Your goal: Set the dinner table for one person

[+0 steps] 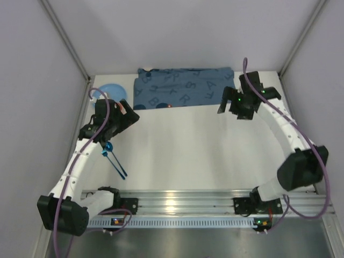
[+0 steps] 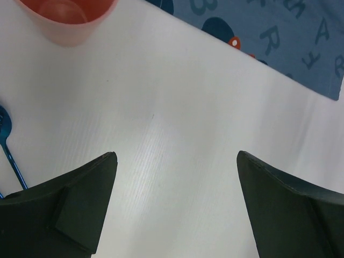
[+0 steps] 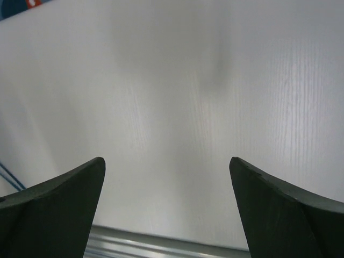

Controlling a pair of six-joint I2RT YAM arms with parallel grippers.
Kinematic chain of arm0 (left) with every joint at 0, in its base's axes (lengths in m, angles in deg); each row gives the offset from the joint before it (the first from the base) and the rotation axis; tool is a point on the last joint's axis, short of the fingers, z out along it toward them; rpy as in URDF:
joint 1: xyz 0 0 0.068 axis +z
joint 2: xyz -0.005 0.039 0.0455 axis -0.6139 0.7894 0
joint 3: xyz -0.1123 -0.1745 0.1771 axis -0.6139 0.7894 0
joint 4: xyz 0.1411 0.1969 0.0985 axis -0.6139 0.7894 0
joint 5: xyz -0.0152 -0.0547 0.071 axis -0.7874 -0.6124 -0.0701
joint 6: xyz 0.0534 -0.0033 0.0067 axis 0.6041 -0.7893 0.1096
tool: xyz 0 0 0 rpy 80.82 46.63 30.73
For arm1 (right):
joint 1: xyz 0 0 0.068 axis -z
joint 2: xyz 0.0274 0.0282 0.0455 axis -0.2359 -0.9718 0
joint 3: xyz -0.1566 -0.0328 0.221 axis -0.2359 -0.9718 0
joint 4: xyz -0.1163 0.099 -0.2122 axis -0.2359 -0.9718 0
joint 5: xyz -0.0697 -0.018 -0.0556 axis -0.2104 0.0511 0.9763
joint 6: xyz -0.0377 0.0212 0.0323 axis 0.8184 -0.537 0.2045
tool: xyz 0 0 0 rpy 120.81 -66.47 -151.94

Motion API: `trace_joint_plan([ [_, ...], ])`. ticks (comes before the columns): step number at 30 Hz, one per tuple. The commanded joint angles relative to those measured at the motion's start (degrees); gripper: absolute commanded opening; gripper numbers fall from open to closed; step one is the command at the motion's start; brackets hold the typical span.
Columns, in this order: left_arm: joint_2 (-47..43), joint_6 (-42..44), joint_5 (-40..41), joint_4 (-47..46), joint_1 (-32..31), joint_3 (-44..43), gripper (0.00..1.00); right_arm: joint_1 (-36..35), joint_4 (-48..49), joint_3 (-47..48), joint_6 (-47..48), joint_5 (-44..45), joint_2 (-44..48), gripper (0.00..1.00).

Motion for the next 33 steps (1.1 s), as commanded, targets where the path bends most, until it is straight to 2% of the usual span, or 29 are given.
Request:
trace_joint_plan([
  [1, 0.0, 2.2, -4.8, -3.3, -0.4, -3.3, 0.98, 3.1, 2.3, 8.8, -2.6, 0.7, -10.7, 1.0],
  [5, 1.8, 2.5, -7.4, -3.9, -0.7, -4.2, 0.96, 5.2, 2.9, 22.5, -6.8, -1.3, -28.4, 1.0],
  [11, 2.9, 6.6, -8.4, -3.8, -0.8, -6.5, 0.96, 10.7, 4.7, 34.1, -11.4, 2.2, -41.6, 1.0],
  [16, 3.3, 8.8, -6.1, -3.7, -1.9, -7.3, 0.95, 17.1, 4.9, 36.7, -12.5, 5.7, -44.9, 1.0],
  [21, 5.2, 8.3, -5.1, -4.3, -1.9, -6.8, 0.95, 19.7, 4.7, 39.2, -11.5, 7.2, -49.3, 1.0],
  [28, 10.6, 6.0, -1.5, -5.8, -1.9, -7.1, 0.95, 19.8, 5.5, 43.8, -11.7, 2.4, -57.8, 1.0],
  [33, 17.6, 4.8, -1.2, -6.8, -2.0, -11.1, 0.94, 18.3, 6.6, 45.4, -12.7, -2.0, -60.2, 1.0],
])
